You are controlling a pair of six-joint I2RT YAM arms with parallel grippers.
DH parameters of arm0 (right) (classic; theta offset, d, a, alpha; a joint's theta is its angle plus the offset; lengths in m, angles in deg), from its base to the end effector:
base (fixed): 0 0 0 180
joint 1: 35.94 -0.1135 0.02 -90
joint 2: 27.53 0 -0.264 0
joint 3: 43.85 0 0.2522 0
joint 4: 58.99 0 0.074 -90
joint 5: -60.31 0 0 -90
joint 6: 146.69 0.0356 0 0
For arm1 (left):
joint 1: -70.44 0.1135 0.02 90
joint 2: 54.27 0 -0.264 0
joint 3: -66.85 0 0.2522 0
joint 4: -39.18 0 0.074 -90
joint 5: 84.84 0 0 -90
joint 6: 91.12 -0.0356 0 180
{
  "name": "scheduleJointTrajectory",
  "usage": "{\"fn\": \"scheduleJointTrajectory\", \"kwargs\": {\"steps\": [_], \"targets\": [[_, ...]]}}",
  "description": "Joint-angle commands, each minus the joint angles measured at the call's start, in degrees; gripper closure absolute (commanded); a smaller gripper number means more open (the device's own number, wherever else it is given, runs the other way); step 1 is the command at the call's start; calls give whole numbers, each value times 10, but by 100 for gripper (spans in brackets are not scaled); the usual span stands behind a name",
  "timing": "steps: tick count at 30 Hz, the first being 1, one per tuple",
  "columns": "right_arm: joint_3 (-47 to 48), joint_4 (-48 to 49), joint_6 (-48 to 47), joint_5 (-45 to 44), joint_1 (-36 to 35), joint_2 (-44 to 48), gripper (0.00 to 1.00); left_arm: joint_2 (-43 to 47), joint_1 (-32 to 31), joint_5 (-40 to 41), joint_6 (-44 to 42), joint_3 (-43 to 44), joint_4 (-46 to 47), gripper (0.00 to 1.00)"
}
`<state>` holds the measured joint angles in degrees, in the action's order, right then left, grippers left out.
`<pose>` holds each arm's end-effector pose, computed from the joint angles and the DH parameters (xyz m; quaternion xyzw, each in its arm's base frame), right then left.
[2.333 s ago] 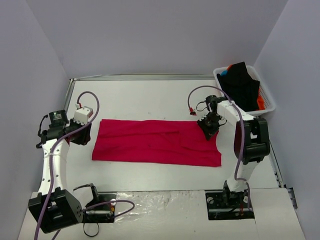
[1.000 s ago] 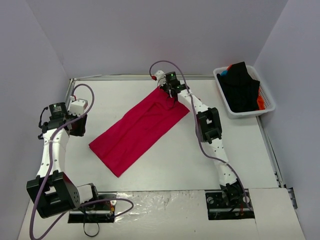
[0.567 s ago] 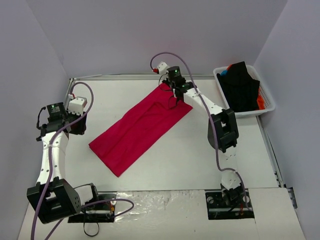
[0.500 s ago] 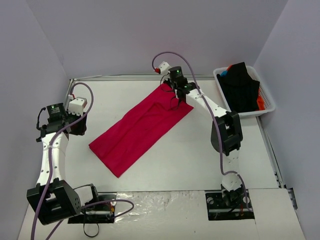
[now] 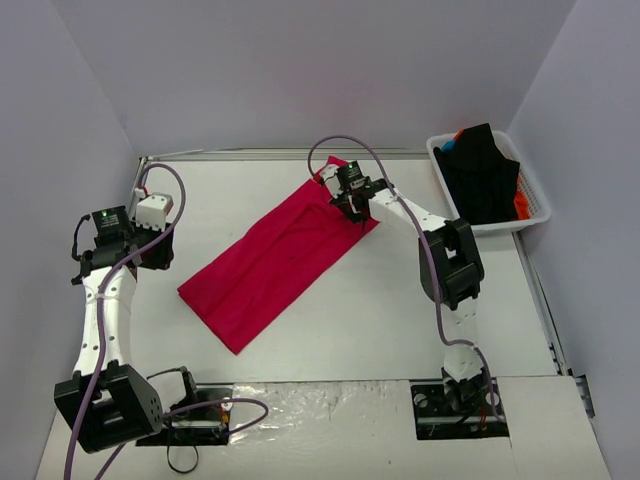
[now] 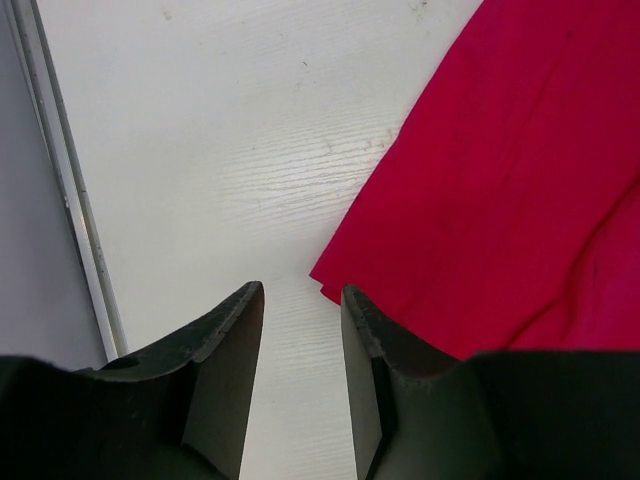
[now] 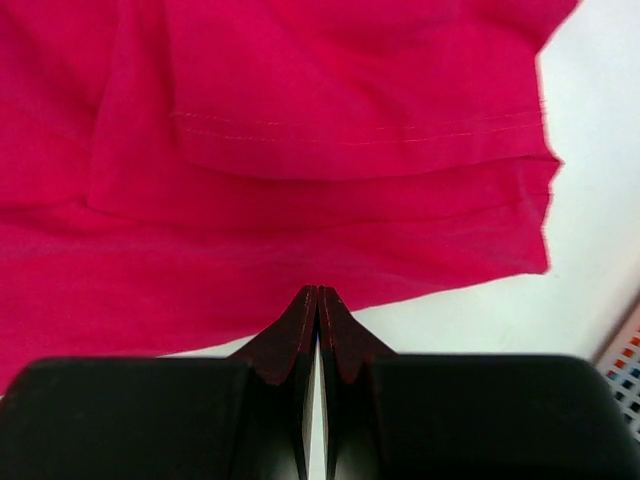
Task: Fold and stack the t-shirts
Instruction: Rotate the tshirt 90 degrees
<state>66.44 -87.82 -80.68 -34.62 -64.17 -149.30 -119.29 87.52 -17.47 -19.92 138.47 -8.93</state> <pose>0.4328 0.2289 0.2169 -0.3828 0.8220 -0.0235 0.4209 0.2325 0.0571 0.3110 0.0940 0.8928 -0.0462 0.4382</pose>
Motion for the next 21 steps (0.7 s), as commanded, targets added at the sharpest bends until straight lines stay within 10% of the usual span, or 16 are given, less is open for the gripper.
{"fn": "scheduleJointTrajectory", "kwargs": {"steps": [1,21], "targets": [[16,-30,17,24,-4,-12,100,20,4,-1,8,1,9,64],[161,-63,7,29,27,-198,100,-2,4,21,11,7,17,64]]}}
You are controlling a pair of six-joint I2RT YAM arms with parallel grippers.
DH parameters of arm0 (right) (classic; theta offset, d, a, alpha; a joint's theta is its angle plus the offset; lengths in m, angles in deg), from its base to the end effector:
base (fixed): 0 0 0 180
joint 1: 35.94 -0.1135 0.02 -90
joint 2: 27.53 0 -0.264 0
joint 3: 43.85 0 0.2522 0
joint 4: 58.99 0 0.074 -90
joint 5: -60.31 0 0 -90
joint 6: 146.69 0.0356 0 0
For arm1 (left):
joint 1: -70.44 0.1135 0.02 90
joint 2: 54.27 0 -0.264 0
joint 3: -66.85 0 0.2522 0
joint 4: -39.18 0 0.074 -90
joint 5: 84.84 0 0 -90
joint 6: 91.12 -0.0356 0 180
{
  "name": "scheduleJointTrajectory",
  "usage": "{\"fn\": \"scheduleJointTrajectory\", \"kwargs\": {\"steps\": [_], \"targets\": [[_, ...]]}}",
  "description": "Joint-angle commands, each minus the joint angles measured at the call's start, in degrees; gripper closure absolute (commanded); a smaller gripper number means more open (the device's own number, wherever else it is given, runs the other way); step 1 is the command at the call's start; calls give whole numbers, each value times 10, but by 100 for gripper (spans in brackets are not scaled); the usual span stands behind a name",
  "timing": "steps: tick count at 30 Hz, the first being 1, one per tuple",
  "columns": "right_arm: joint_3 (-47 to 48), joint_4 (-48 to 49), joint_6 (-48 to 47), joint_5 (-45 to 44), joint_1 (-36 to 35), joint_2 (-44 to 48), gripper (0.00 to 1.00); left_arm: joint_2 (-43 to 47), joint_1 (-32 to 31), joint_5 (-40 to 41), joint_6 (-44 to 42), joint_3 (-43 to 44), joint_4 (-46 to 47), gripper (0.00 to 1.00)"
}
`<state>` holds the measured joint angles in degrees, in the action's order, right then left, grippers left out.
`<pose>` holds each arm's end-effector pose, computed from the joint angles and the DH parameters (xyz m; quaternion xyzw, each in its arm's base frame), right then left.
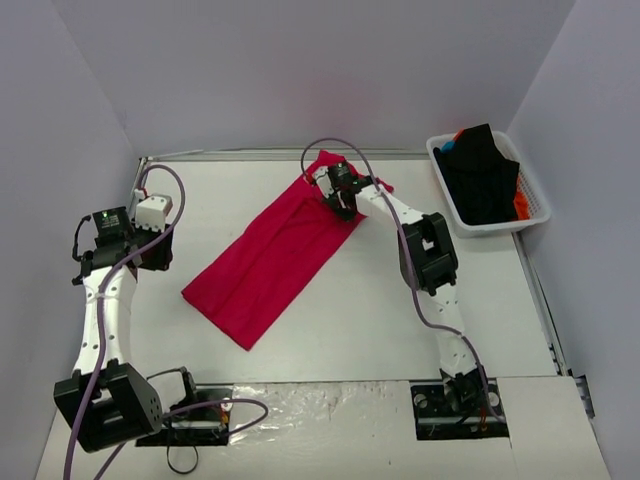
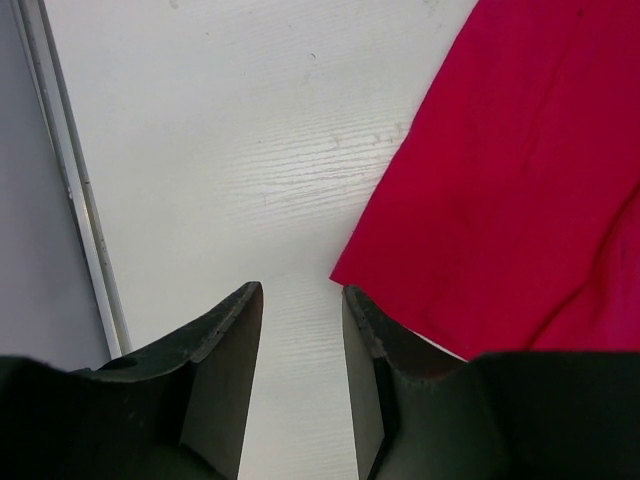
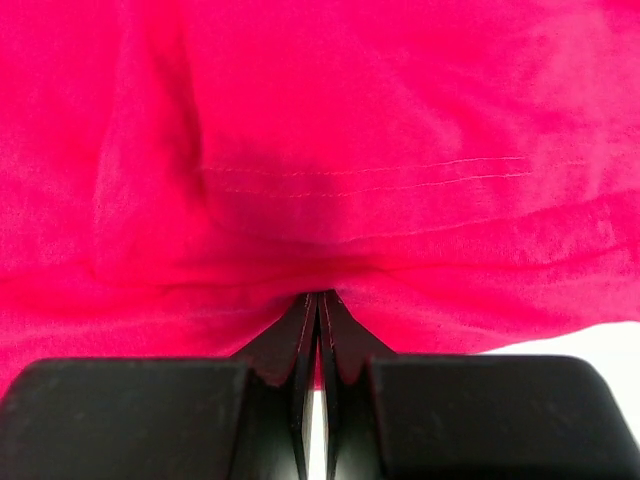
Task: Fold and stack the t-shirts
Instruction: Rotate the tshirt 90 degrees
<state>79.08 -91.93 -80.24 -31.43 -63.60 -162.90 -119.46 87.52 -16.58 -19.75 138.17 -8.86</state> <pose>0.4709 0.2456 0.1666 -0.3946 0.8367 -0.0004 0.3798 0.2330 0.0578 0.3085 0.0890 0.8957 -0.0412 0.4337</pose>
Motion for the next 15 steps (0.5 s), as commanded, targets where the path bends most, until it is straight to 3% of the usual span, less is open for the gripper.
{"fn": "scheduleJointTrajectory", "kwargs": {"steps": [1,10,15], "targets": [[54,-25,0,-5,27,-74,100,-3,4,16,10,9,18,64],[355,-39,-21,-88,68,-248,100,-41,4,35,11,15,10,64],[395,24,-39,-129,81,-290,100,-59,4,35,9,12,7,64]]}}
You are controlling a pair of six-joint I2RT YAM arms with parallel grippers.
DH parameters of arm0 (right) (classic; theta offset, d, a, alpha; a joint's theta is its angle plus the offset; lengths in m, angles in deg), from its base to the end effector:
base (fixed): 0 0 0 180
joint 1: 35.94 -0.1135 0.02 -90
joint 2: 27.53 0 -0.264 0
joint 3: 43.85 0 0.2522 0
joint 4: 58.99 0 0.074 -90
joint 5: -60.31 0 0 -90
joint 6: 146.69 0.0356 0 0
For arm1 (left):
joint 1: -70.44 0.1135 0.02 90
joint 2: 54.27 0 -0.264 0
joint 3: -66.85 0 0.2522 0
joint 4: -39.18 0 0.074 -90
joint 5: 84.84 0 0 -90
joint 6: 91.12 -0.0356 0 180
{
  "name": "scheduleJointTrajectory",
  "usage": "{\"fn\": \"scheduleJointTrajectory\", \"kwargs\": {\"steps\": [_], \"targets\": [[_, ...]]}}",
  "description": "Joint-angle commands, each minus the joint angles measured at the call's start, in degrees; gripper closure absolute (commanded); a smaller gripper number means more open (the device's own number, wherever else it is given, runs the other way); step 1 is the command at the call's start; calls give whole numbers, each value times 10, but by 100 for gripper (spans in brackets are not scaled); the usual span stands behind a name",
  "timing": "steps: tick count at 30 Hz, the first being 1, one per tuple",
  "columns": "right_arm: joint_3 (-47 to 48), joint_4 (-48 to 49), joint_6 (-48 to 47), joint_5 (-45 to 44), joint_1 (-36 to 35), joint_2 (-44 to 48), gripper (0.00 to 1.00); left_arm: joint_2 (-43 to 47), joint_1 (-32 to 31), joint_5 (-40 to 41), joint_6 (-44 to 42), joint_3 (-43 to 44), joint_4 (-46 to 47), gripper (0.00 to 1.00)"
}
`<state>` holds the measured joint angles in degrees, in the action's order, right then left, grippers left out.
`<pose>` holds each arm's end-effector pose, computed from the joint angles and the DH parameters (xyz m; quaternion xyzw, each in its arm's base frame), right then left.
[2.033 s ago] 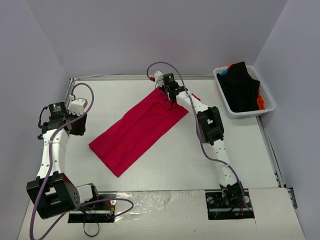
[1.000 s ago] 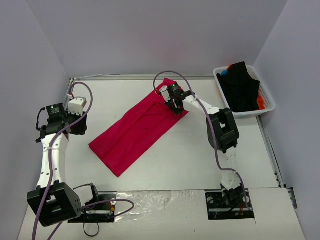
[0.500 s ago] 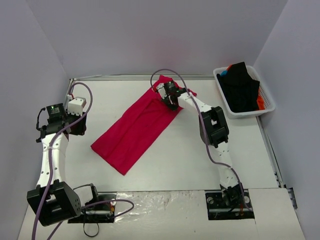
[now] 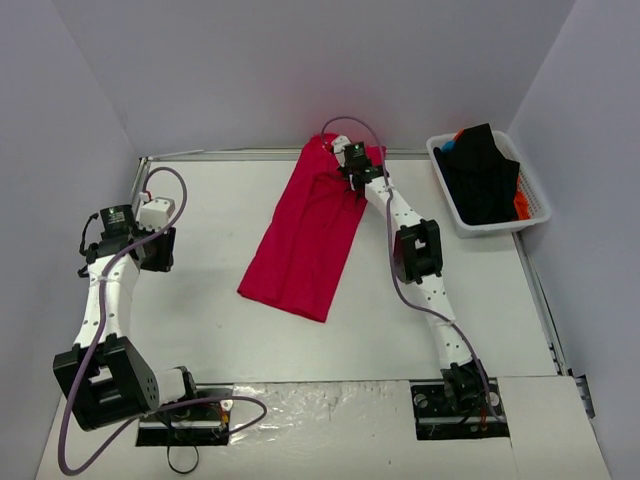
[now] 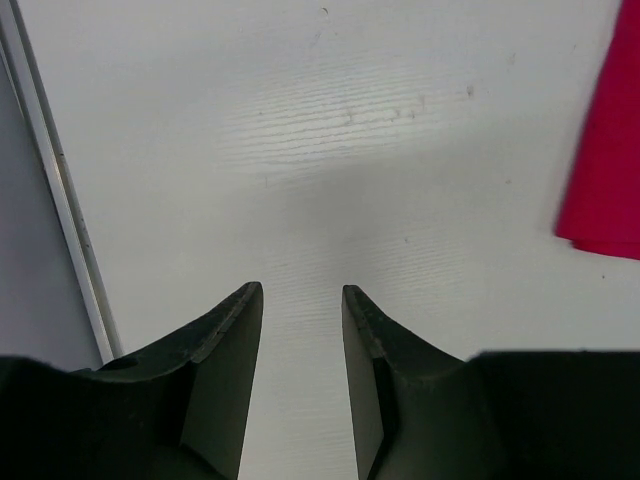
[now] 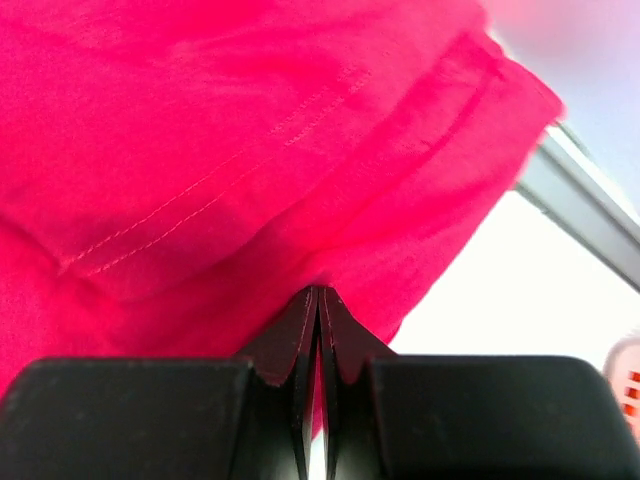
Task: Fold and stack the t-shirts
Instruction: Rotate the tshirt 90 degrees
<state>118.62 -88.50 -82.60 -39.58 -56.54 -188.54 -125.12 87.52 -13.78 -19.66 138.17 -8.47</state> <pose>0.5806 0.2117 0.1545 -0.2965 0.8023 -0.0976 0.5088 0.2508 0.0650 0.2860 0.0718 0.9175 -0.0357 0.3897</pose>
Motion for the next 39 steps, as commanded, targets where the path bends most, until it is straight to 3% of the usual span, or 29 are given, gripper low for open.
{"fn": "scheduleJointTrajectory", "kwargs": {"steps": [1,5,7,13,20,21,22,26,29,34,39], "targets": [[-10,9,-17,-63,14,-33,100,-5,4,7,9,14,2,64],[-35,29,-25,-92,16,-14,100,-14,4,-2,7,17,0,64],[-92,42,-25,-94,14,12,100,-15,3,-13,6,19,-3,64],[-233,79,-26,-118,-1,152,100,3,1,-36,2,18,-10,63],[-359,91,-55,-75,-41,328,100,54,-11,-49,-27,17,-6,63],[-377,90,-56,-85,-57,358,76,60,-14,-45,-32,17,-4,62],[-387,89,-54,-88,-64,373,69,63,-23,-41,-34,18,-5,62],[-437,25,-38,-7,-87,450,69,75,-56,-86,-74,23,-35,60],[-475,-89,-52,118,-88,489,71,70,-109,-94,-123,16,-59,60],[-559,-291,-72,215,-55,512,49,37,-224,-67,-199,8,-109,60],[-690,-317,-58,322,-2,546,43,-1,-319,6,-251,-26,-74,62]]}}
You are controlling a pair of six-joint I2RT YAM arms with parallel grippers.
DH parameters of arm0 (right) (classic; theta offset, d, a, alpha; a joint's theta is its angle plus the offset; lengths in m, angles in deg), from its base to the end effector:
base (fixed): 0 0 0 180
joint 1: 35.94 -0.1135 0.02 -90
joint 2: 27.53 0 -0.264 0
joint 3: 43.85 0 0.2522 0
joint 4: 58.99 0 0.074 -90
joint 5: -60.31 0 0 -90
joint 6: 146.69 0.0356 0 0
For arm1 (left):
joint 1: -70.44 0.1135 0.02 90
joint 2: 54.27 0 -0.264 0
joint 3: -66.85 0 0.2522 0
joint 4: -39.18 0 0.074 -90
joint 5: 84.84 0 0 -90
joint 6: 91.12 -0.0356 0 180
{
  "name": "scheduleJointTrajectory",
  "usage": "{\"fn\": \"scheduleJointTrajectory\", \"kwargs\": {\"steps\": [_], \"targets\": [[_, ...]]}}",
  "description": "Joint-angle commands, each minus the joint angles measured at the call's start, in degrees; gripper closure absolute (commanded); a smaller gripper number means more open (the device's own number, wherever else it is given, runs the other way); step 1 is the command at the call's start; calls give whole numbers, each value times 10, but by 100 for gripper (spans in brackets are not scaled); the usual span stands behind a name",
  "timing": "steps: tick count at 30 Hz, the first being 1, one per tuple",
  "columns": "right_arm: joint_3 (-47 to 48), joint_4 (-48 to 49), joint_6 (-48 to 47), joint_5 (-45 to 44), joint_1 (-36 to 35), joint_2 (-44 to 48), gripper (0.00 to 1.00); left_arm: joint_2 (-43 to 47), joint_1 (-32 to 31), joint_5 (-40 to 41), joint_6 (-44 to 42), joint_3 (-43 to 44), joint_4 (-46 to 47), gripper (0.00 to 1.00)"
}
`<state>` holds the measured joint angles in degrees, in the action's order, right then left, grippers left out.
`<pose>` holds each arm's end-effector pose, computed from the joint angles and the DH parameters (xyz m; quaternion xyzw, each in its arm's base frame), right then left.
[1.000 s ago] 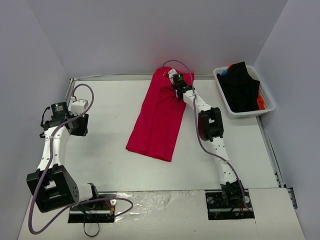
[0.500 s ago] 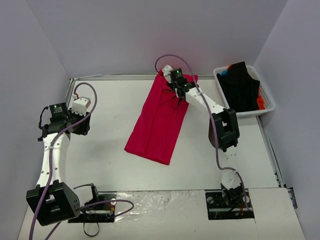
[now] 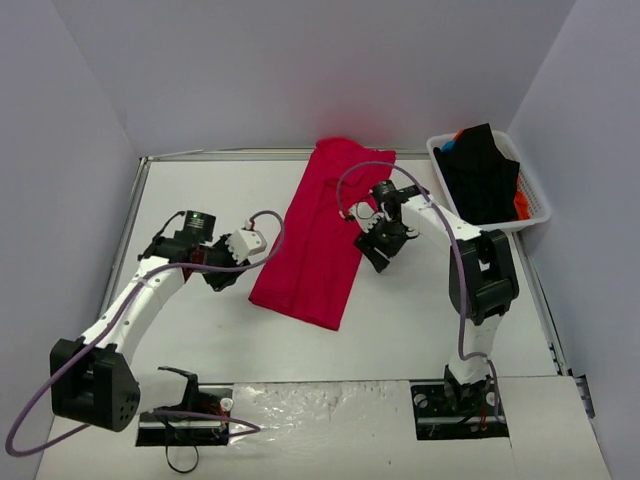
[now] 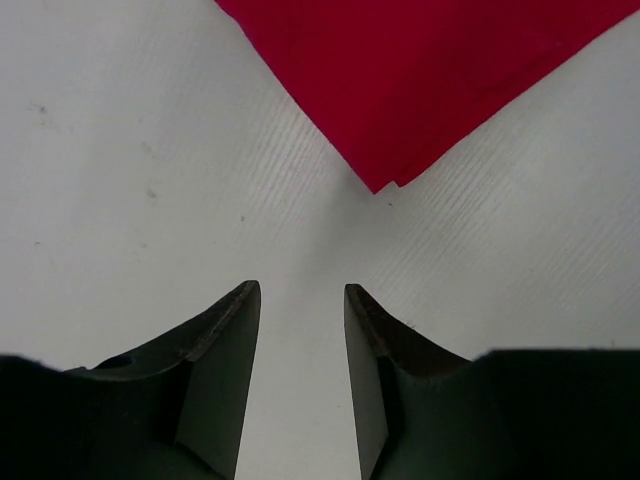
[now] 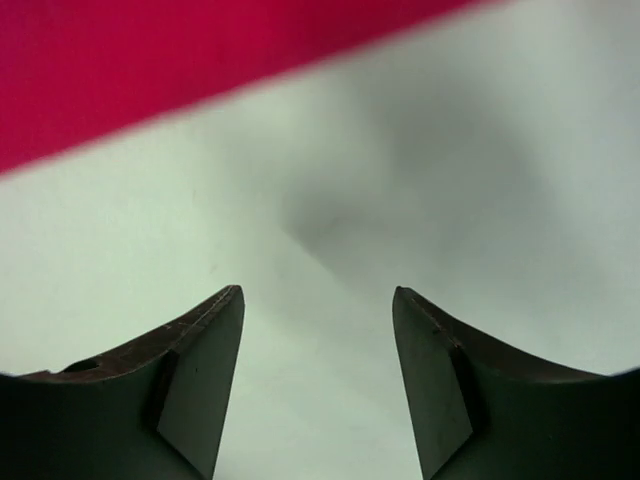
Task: Fold and stack the t-shirts
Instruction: Rotate the tshirt 90 degrees, then grab the bottom of the folded rectangular tshirt with both arms
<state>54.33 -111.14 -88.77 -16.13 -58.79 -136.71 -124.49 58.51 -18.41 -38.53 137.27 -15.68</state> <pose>0.3685 0.1643 0.2178 -0.4698 0.8444 0.0959 0.2390 0.2363 -0.0645 0.2758 0.4457 0.8217 -0.1243 0.3327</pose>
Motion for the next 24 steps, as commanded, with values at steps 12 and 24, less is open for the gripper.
{"fn": "scheduleJointTrajectory", "kwargs": {"steps": [12,24], "targets": [[-66,-81,11,89,159,25,34,2,-106,88,-124,-98,47,63],[-65,-86,19,74,175,-16,33,-64,-168,100,-135,-131,120,63]]}}
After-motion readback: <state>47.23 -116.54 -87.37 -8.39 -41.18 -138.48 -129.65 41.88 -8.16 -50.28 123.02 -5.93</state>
